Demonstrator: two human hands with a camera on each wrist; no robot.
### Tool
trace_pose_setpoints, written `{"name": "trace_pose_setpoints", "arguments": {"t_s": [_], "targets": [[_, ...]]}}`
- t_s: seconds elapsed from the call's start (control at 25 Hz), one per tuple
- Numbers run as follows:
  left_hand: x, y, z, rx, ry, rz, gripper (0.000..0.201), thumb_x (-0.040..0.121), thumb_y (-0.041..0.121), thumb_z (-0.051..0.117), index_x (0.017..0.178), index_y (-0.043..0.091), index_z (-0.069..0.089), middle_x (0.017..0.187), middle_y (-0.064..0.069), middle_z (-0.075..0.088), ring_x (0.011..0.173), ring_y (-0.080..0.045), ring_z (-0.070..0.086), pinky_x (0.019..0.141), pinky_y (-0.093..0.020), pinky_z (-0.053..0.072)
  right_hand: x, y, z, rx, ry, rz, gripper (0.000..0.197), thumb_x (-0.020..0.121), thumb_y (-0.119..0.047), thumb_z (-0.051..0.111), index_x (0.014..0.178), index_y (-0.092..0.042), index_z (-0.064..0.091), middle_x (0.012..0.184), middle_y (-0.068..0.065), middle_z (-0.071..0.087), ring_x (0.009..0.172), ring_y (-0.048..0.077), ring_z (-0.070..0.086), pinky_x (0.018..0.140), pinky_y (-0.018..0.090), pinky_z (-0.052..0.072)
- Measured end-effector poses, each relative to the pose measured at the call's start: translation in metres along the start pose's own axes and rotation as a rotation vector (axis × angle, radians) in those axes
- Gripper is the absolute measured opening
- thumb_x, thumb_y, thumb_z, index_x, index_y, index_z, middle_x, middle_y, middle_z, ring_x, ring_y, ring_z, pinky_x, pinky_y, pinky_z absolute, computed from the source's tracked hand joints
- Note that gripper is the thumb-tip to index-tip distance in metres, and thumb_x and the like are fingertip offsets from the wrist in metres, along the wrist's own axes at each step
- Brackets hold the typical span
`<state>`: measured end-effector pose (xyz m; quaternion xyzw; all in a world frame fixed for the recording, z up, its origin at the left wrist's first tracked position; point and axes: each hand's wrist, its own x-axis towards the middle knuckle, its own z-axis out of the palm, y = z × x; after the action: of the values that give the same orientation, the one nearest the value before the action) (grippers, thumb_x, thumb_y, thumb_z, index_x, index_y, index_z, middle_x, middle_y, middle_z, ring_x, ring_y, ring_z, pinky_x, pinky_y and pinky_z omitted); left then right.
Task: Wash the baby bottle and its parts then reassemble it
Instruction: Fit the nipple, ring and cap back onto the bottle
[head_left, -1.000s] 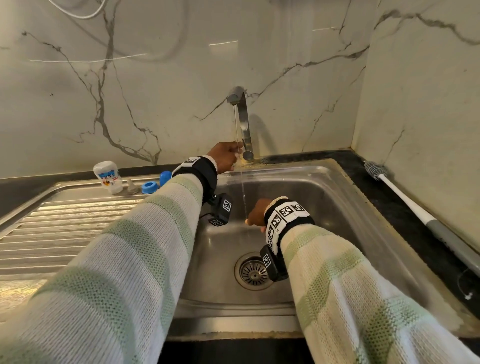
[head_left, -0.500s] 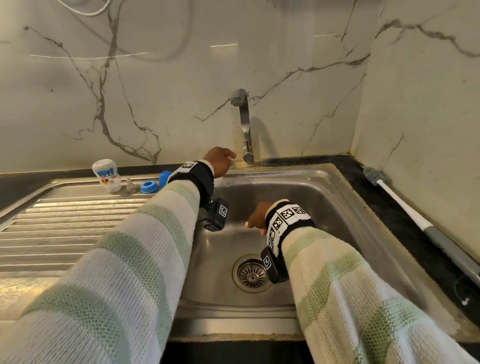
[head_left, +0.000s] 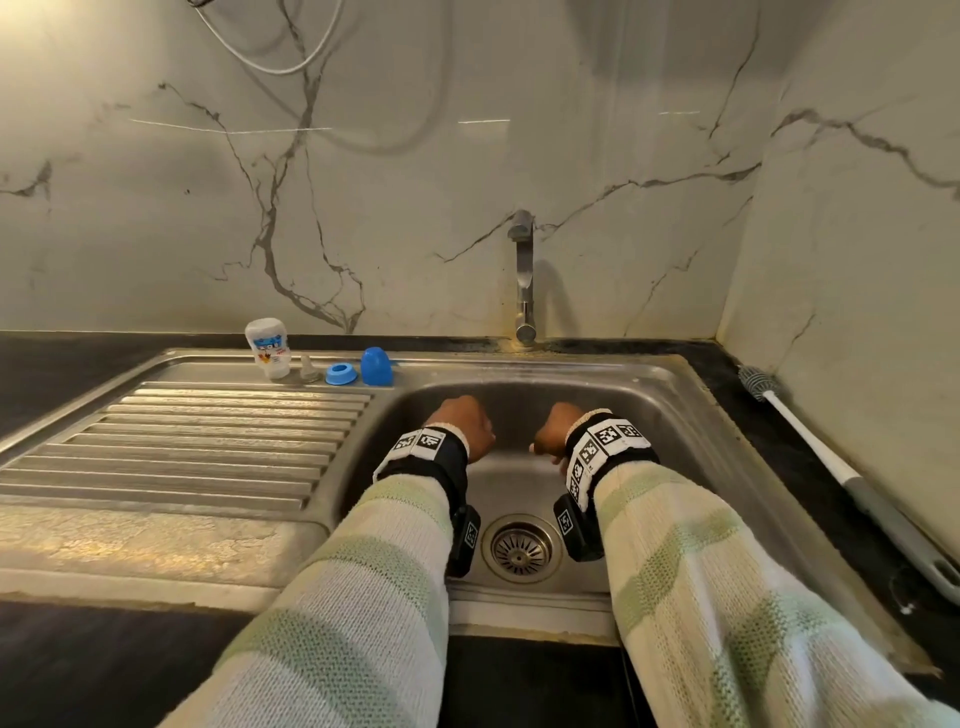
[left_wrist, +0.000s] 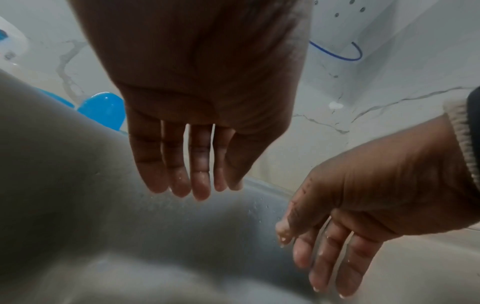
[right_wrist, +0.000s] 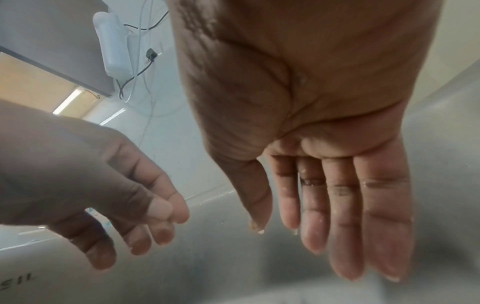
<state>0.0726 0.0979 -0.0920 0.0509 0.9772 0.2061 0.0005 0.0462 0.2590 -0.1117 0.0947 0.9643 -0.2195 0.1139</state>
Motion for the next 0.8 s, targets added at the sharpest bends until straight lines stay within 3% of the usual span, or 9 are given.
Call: {"name": "trace_pose_setpoints", "arguments": {"t_s": [0.12,0.24,0.36,0.48,0.6,0.68,0.76,0.8], "targets": [[-0.006,0.007,-0.001,-0.051,-0.001,0.000,0.014,0.087,0.021,0.065,0.090,0.010,0.071,0.090,-0.009,0.070,0.084,-0.024,0.067,0.079,-0.034,0.054,-0.021,0.002,-0.016,0.049,0.113,-0.007,0.027,0.082,-0.026,0.073,0.096,-0.006,0.062,0.096,0.011,0.069,0.088,0.028,0.067,0.080,0.036,0.056],[-0.007,0.021,-0.005,-0.029,0.027,0.086,0.006,0.087,0.020,0.063,0.082,0.016,0.060,0.096,-0.009,0.069,0.092,-0.027,0.066,0.083,-0.035,0.052,-0.037,0.007,-0.033,0.051,0.241,-0.054,0.015,0.083,-0.018,0.066,0.079,-0.010,0.054,0.088,0.011,0.064,0.079,0.028,0.061,0.065,0.028,0.043],[-0.003,0.027,0.000,0.039,0.025,0.139,0.008,0.090,0.014,0.057,0.083,0.018,0.056,0.102,-0.011,0.068,0.097,-0.030,0.065,0.084,-0.036,0.051,-0.055,0.013,-0.037,0.043,0.296,-0.116,0.008,0.081,-0.012,0.065,0.081,-0.012,0.057,0.084,0.008,0.060,0.083,0.028,0.062,0.067,0.027,0.042],[-0.001,0.026,0.000,0.014,0.028,0.145,0.011,0.089,0.009,0.056,0.083,0.017,0.060,0.099,-0.011,0.067,0.093,-0.030,0.064,0.084,-0.036,0.051,-0.065,0.018,-0.033,0.042,0.276,-0.144,0.008,0.083,-0.006,0.061,0.080,-0.012,0.057,0.078,0.007,0.059,0.076,0.027,0.059,0.068,0.030,0.048],[0.004,0.025,-0.002,0.004,0.060,0.161,0.013,0.086,0.009,0.056,0.081,0.018,0.063,0.100,-0.011,0.069,0.086,-0.027,0.061,0.082,-0.033,0.050,-0.059,0.017,-0.034,0.035,0.291,-0.158,0.013,0.084,-0.005,0.061,0.075,-0.014,0.058,0.080,0.009,0.063,0.080,0.030,0.066,0.073,0.034,0.055],[0.005,0.024,0.000,0.046,-0.021,0.124,0.013,0.087,0.012,0.061,0.096,0.016,0.069,0.107,-0.010,0.070,0.093,-0.027,0.064,0.085,-0.033,0.051,-0.052,0.013,-0.031,0.015,0.264,-0.151,0.006,0.085,-0.008,0.063,0.083,-0.013,0.064,0.090,0.011,0.068,0.088,0.031,0.069,0.077,0.036,0.056],[0.003,0.022,0.008,0.149,-0.169,0.078,0.039,0.085,0.019,0.070,0.124,0.017,0.065,0.122,-0.007,0.066,0.109,-0.027,0.063,0.095,-0.037,0.051,-0.046,0.013,-0.024,-0.097,0.113,-0.140,0.019,0.085,-0.013,0.067,0.103,-0.010,0.068,0.105,0.009,0.069,0.097,0.029,0.067,0.084,0.036,0.055],[0.002,0.022,0.010,0.172,-0.187,0.067,0.045,0.085,0.020,0.071,0.129,0.016,0.062,0.124,-0.007,0.065,0.112,-0.027,0.062,0.096,-0.038,0.051,-0.042,0.014,-0.020,-0.144,0.070,-0.120,0.025,0.083,-0.016,0.070,0.107,-0.009,0.068,0.106,0.008,0.069,0.095,0.028,0.066,0.085,0.036,0.055]]}}
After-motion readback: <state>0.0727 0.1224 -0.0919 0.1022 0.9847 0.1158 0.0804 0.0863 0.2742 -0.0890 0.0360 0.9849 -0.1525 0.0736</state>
